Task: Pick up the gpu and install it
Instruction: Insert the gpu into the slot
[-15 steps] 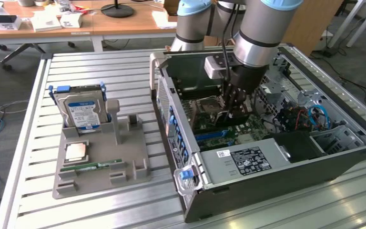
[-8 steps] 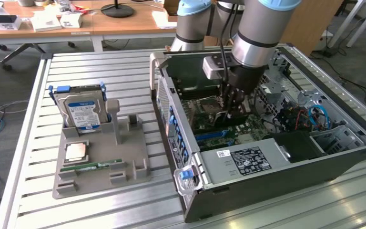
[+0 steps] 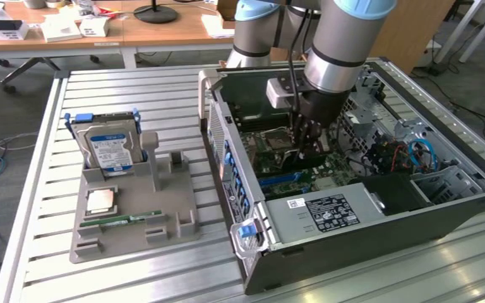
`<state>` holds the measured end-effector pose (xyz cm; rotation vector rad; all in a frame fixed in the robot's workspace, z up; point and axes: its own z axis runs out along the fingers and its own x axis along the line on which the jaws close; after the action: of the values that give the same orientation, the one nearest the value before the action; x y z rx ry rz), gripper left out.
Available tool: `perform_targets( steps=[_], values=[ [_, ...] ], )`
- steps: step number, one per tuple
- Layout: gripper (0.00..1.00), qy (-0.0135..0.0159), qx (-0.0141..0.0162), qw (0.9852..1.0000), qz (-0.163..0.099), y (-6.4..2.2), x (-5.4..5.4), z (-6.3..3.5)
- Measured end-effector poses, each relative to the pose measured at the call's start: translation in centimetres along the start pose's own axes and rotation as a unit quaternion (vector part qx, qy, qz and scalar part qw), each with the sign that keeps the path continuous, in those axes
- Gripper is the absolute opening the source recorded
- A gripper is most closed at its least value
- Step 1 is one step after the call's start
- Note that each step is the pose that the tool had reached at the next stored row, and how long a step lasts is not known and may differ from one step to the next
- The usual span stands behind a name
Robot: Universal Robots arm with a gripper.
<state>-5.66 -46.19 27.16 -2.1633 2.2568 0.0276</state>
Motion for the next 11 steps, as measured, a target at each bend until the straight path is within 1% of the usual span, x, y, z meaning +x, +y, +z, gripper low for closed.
perform_targets(
  steps=[6,11],
  values=[
    [0.26,0.0,0.0,1.0,-0.001,0.03,0.03,0.14],
    [0.26,-0.0001,0.0001,1.0,-0.001,0.38,0.06,0.16]
  ],
)
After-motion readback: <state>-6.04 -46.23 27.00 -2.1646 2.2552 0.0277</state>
